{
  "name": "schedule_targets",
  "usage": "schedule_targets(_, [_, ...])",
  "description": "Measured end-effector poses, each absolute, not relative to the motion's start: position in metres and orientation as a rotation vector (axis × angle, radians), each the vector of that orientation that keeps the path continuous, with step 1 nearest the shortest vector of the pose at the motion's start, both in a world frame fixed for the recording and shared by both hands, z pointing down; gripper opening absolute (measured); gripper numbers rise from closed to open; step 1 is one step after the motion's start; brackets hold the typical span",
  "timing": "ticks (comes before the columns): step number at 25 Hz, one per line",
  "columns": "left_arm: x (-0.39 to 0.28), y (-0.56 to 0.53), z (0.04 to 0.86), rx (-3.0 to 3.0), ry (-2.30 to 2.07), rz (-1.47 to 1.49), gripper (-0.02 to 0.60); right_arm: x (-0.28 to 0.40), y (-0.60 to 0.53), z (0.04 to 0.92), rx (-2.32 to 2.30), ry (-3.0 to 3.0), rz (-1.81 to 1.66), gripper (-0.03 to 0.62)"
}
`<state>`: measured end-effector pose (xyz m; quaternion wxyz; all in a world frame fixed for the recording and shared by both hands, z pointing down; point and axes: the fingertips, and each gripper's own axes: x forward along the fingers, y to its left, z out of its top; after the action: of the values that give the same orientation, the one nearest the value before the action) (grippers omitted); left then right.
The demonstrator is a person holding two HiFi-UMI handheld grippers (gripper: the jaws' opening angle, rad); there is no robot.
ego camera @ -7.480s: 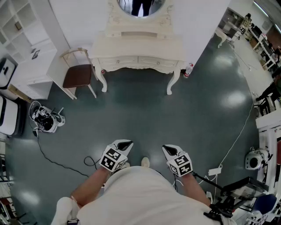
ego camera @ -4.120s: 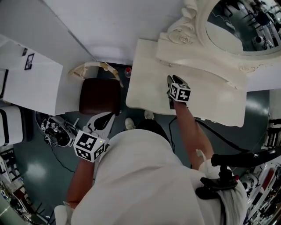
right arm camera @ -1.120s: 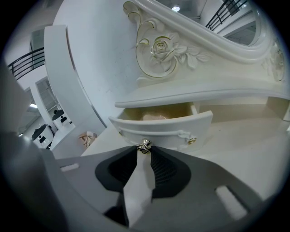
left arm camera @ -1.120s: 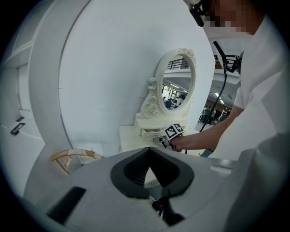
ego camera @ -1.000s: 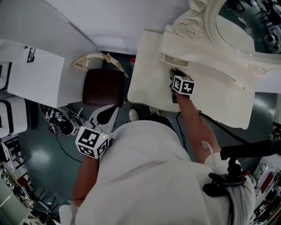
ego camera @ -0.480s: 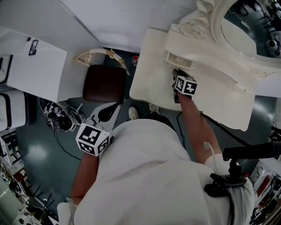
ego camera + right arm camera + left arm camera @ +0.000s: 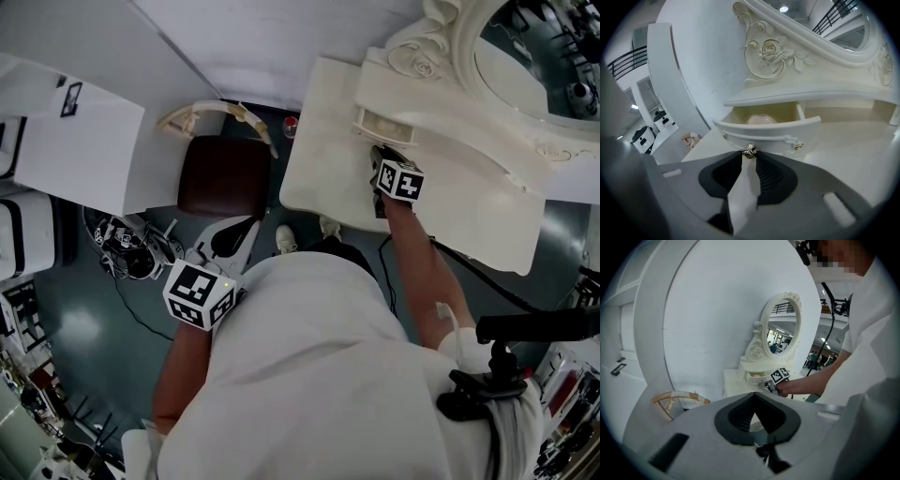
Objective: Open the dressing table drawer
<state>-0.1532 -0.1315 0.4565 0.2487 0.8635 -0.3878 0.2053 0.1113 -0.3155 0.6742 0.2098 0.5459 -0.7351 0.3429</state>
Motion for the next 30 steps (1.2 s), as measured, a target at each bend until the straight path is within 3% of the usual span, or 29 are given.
schedule_targets(23, [-0.166, -0.126, 0.465, 2.354, -1.021, 0.542, 0.002, 0.107, -0.309, 0.679, 1.487, -2.025, 0.915, 0.098])
schedule_targets(30, [-0.169, -0.124, 0.464, 2.369, -0.998, 0.553, 0.002, 0.106, -0.302, 0.680, 1.476, -2.020, 0.895, 0.130])
